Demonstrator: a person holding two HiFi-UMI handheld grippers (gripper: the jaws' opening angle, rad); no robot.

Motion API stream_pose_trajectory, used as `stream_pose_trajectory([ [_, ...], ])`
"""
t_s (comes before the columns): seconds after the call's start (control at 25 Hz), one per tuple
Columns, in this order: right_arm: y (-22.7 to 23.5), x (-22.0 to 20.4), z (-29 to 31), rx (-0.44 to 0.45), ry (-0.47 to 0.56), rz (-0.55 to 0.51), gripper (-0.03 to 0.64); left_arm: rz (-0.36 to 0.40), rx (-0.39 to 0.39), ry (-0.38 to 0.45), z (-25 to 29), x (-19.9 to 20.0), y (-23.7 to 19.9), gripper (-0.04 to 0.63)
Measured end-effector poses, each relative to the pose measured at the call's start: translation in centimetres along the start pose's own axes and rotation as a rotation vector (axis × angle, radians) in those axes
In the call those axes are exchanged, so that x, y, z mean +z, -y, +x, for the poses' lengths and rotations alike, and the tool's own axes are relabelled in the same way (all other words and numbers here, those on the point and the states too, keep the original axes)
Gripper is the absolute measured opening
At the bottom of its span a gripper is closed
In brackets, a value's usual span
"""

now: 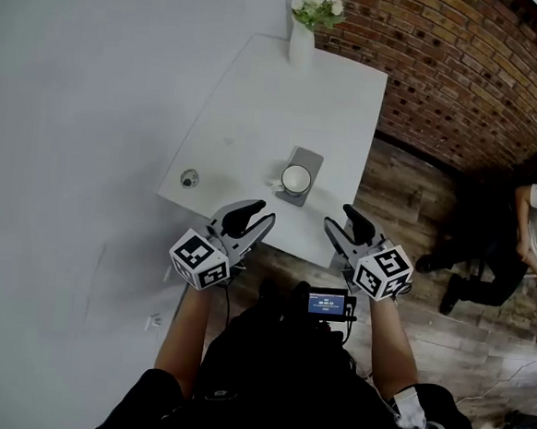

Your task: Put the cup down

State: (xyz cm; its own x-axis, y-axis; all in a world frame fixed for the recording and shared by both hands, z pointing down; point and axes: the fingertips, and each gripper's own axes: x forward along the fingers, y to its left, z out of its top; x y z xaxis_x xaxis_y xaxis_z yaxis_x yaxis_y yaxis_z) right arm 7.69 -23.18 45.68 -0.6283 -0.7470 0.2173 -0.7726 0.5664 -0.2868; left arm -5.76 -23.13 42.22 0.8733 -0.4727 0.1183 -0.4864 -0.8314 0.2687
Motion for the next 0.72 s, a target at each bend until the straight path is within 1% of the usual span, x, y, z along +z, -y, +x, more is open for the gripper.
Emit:
stream_pose_trajectory([
  [0.24,-2.0,0.3,-1.2,0.018,-0.002,-0.026,0.167,0.018,-0.005,-0.037,-1.1,-0.8,0.2,0.118],
  [0.52,-3.4,0.5,-2.0,0.025,-0.001,-0.031,0.059,0.02,-0.059,-0.022,-1.2,-1.1,1.8,0.111],
  [0.72,-4.0,1.1,-1.7,0.031,-0.007,-0.058,0.024,0.018,-0.089,-0.022,-0.9,-0.9,2.4,0.088],
])
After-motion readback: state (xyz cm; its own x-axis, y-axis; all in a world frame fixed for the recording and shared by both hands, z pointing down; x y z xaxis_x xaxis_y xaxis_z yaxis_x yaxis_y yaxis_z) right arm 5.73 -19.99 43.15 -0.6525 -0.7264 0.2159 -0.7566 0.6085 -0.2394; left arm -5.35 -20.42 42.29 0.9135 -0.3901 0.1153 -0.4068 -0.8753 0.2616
